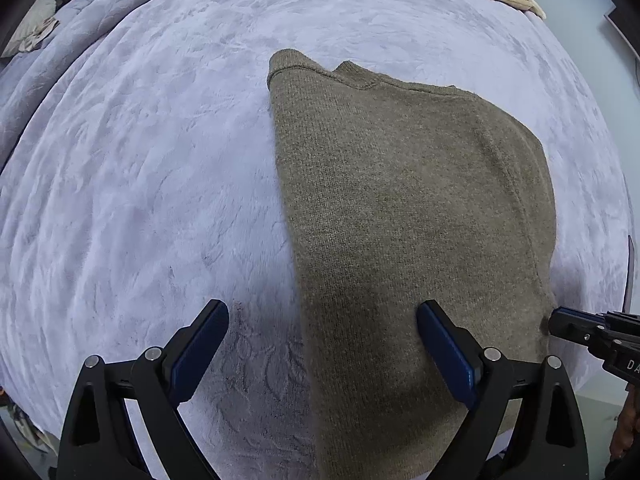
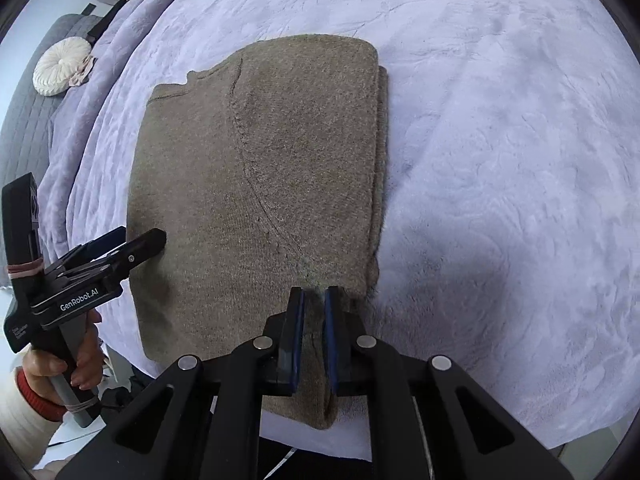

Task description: Fold small clothes

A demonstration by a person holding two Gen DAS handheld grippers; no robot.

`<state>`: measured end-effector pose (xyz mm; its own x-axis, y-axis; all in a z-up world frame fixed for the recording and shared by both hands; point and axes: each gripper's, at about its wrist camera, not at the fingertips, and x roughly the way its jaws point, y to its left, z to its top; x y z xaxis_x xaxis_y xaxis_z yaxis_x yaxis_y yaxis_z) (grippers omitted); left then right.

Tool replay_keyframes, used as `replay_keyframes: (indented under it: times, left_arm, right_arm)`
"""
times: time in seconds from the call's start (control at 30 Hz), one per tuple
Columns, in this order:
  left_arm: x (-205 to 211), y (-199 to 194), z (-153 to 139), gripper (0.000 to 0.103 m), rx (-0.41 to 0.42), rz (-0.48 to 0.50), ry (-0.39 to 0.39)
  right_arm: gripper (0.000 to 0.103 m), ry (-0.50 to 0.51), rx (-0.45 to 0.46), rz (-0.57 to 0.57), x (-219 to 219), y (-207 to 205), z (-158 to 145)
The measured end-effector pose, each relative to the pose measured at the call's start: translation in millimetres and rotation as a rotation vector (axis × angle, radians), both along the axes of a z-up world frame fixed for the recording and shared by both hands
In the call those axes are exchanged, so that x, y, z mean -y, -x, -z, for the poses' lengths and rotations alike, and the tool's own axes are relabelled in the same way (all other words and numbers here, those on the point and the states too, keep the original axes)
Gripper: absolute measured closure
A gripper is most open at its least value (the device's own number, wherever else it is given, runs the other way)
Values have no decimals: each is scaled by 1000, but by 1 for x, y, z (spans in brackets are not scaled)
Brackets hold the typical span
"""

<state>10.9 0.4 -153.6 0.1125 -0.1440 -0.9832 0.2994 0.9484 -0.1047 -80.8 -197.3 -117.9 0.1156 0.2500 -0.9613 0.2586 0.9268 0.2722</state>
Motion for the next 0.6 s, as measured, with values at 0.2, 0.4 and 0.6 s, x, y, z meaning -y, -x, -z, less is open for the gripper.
replay_keyframes:
  times: [0.2, 0.4, 0.6]
  left_arm:
    - [-1, 8, -14, 7, -6, 12, -24]
    - [-12, 18, -37, 7, 13, -27, 7]
    - [-14, 25, -56, 0, 15, -13, -21]
  right_arm:
    - [89, 37, -32, 51, -1, 5, -10]
    - [64, 61, -33, 78, -9, 7, -24]
    - [42, 90, -13, 63, -28, 4, -40]
